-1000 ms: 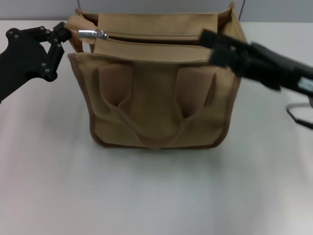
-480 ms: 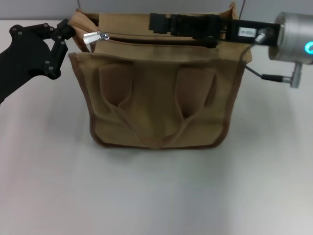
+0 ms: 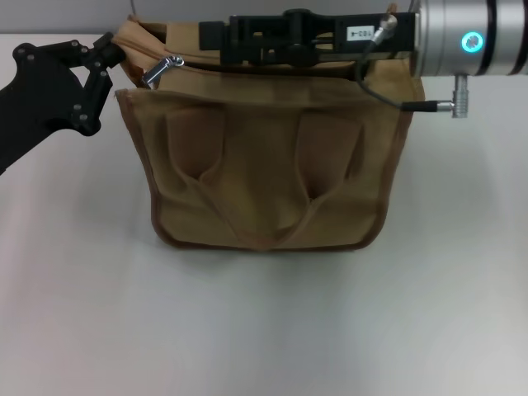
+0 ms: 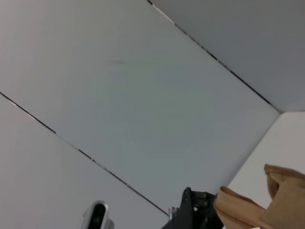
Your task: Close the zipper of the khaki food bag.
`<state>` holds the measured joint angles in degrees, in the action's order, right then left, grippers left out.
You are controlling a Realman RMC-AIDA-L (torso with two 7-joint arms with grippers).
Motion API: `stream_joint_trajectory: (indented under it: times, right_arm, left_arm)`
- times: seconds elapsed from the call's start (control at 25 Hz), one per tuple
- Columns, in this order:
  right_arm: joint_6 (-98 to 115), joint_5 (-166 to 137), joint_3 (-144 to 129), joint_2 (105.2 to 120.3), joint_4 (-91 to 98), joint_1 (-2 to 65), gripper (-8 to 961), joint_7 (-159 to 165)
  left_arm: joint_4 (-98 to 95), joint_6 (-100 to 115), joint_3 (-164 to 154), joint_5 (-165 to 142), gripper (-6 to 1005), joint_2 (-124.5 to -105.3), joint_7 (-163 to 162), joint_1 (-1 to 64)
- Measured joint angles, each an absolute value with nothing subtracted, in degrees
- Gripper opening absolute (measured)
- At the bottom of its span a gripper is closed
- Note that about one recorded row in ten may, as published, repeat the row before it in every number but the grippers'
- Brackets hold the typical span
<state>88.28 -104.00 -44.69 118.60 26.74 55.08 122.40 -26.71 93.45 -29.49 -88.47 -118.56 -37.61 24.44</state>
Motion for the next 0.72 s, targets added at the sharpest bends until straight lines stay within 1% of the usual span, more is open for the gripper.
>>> stream_joint_trajectory:
  times: [0.28, 0.72]
  right_arm:
    - [85.3, -104.0, -47.2, 118.89, 27.7, 55.9, 818, 125.1]
    - [82.7, -103.5, -50.0, 119.38, 27.2, 56.5, 819, 125.3]
  left_arm:
    - [-26.7, 96.8, -29.8, -87.9, 25, -118.56, -35.4, 24.4]
    - [-26.7, 97.6, -31.2, -87.9, 26, -118.65, -36.1, 27.7]
